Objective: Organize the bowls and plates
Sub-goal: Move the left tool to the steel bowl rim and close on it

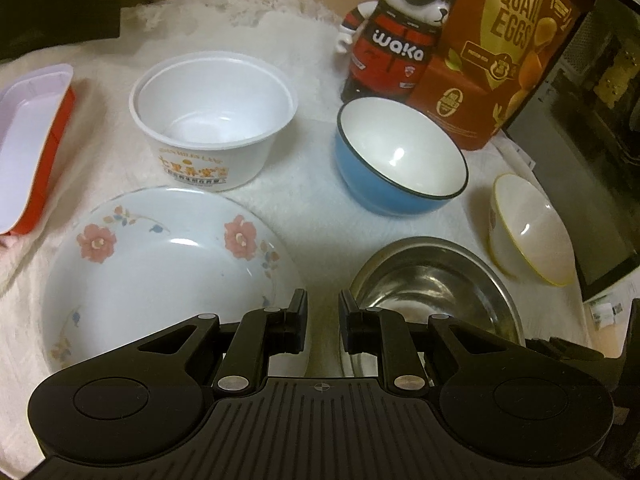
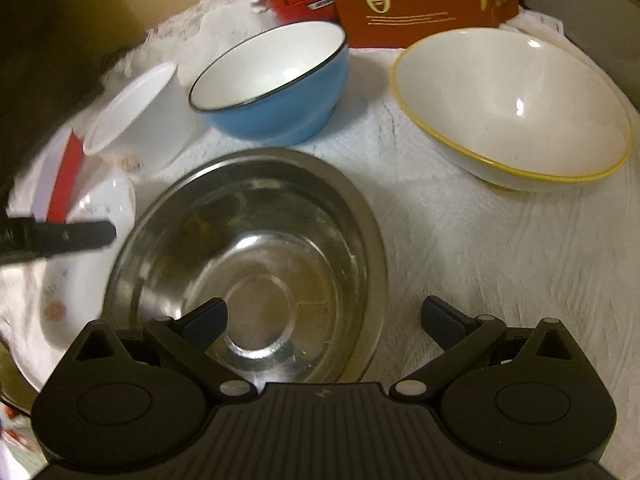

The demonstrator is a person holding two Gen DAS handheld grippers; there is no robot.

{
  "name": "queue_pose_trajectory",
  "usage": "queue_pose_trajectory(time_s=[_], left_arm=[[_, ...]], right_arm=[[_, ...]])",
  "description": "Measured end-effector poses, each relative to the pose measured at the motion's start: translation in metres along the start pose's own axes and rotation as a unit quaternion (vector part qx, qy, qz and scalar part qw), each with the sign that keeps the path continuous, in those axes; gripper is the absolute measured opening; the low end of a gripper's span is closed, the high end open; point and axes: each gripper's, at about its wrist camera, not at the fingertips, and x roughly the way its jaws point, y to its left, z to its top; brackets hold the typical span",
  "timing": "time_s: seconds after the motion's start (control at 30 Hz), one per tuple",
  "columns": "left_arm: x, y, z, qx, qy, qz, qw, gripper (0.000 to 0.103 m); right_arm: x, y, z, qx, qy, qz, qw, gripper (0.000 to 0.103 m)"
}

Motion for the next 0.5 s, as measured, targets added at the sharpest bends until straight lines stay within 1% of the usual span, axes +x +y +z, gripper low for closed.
queue_pose_trajectory(time_s=[0.13,0.23,0.33,0.4,0.43,0.47,0.5], left_arm=[[0.003,0.001,-0.003,-0.004,-0.001,0.003,1.0000,0.019],[0.002,0.000,-0.003,0.006,-0.003,0.000,1.0000,0.019],[0.001,0.000,-0.001,0.008,0.000,-0.009,0.9999,0.019],[0.002,-0.002,0.000,0.012,0.002,-0.017,0.9998,0.019],[0.002,-0.003,0.001,0.014,0.003,-0.020,0.9997,0.019],[0.003,-0.004,0.002,0.016,0.004,-0.026,0.9995,0.019],[0.004,-0.006,0.002,0.017,0.006,-0.030,0.9994,0.019]], right_arm=[[0.005,0.013,0.000,-0.044,0.011,-0.029,0.999,0.103],[0.005,0.014,0.000,-0.034,0.005,-0.034,0.999,0.103],[-0.002,0.011,0.004,-0.028,-0.006,-0.010,1.000,0.090],[-0.008,0.008,0.009,-0.016,-0.020,0.006,1.000,0.088],[-0.012,0.007,0.011,-0.012,-0.029,0.009,0.999,0.083],[-0.015,0.006,0.013,-0.012,-0.035,0.010,0.999,0.076],[-0.016,0.006,0.014,-0.011,-0.038,0.009,0.999,0.071]])
